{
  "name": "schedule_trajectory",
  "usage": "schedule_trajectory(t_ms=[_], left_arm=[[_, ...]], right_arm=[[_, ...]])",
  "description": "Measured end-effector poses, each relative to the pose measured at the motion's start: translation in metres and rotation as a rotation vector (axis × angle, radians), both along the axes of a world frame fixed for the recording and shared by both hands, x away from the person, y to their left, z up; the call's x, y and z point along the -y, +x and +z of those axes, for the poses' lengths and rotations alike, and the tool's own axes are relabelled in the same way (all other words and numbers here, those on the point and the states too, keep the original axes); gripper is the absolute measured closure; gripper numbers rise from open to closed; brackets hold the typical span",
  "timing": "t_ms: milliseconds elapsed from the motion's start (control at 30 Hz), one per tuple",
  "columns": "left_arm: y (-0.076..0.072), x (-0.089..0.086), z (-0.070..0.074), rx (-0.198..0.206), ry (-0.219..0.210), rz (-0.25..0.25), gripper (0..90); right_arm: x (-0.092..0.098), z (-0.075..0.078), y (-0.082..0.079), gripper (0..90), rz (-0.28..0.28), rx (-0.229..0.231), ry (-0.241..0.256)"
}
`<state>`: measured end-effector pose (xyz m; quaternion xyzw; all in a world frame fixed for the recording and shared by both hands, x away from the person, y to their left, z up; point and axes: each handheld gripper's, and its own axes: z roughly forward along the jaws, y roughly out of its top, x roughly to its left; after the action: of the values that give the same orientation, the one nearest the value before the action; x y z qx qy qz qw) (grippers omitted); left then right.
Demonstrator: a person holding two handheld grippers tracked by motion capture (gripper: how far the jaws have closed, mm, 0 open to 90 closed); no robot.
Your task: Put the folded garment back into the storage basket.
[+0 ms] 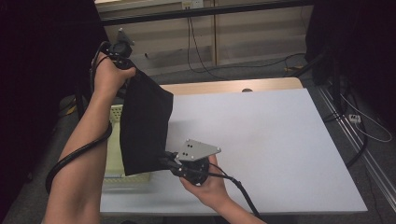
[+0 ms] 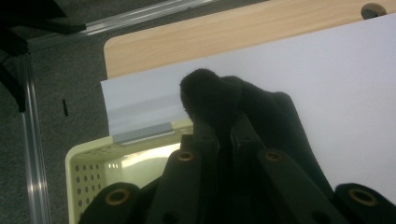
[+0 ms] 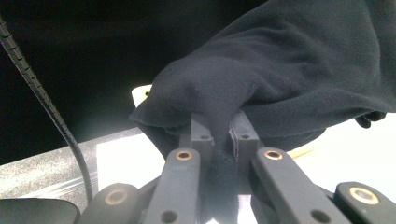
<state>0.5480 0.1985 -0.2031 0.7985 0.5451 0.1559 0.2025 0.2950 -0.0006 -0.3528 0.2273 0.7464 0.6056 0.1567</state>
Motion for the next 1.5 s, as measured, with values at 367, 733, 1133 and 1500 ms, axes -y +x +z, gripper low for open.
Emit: schedule_trajectory(t_ms=[367,733,1133,1500], left_arm=[[-0.003,-0.012,0.005,0.012,-0.01,0.021,84.3],[0.0,-0.019,-0.003,0.016,-0.011,0.03,84.3],[0.001,-0.031,-0.008,0.02,-0.016,0.05,84.3],[-0.001,-0.041,-0.012,0.026,-0.01,0.066,84.3]], right_arm=[[-0.009,0.003,0.001,83.7,0.012,0.01,0.002],[-0.019,-0.004,0.005,83.7,0.019,-0.009,0.001],[-0.028,-0.008,0.008,83.7,0.019,-0.011,0.0],[-0.036,-0.007,0.007,83.7,0.031,0.001,-0.003]])
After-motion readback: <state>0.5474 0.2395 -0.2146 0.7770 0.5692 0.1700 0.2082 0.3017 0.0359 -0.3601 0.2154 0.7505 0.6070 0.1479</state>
